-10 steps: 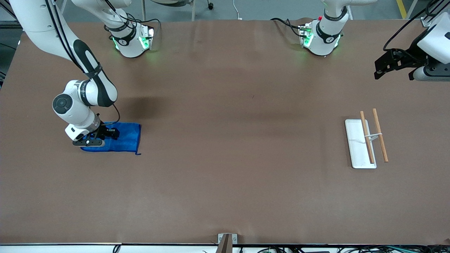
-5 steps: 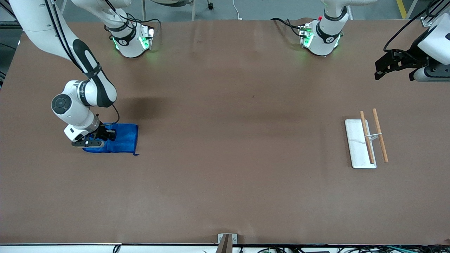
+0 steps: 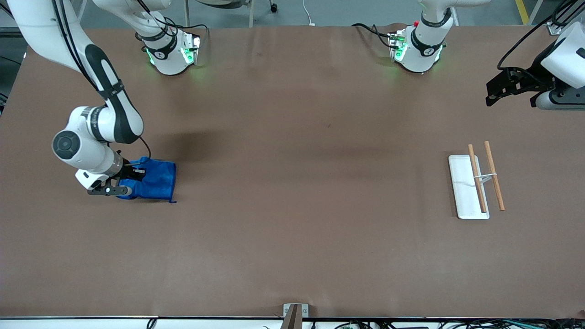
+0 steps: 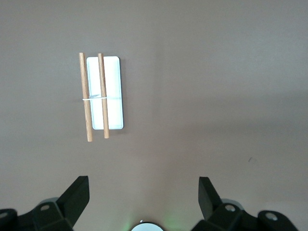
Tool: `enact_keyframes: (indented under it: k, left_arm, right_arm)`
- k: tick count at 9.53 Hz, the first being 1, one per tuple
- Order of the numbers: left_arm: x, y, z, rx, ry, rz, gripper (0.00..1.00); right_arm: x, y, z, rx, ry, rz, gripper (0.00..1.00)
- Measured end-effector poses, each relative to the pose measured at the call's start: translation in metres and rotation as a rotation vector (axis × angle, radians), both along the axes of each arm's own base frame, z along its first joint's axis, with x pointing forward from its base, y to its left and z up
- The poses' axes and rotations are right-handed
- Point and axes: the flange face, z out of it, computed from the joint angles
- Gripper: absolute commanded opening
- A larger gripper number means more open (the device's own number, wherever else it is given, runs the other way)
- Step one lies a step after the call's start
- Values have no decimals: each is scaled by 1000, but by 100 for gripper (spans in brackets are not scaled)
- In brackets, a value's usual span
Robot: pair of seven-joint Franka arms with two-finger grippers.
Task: Right arm passes towel to left arm to hang
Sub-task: 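Grasp the towel edge with the right gripper and lift it, then carry the towel toward the middle while the left gripper reaches toward it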
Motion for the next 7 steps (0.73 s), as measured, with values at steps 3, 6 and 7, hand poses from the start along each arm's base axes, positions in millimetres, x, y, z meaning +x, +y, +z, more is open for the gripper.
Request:
enact_keyframes:
  k: [3,6,7]
  left_arm:
    - [1,0,1,-14,-8,2,100]
    - [7,11,0,-166,-4,42,100]
    - [11,19,-3,-217,6,62,100]
  right_arm:
    - [21,69,89,146,9,11,0]
    - [31,149,143,384,-20,-4,0]
    - [28,182,152,505,-16,-31,0]
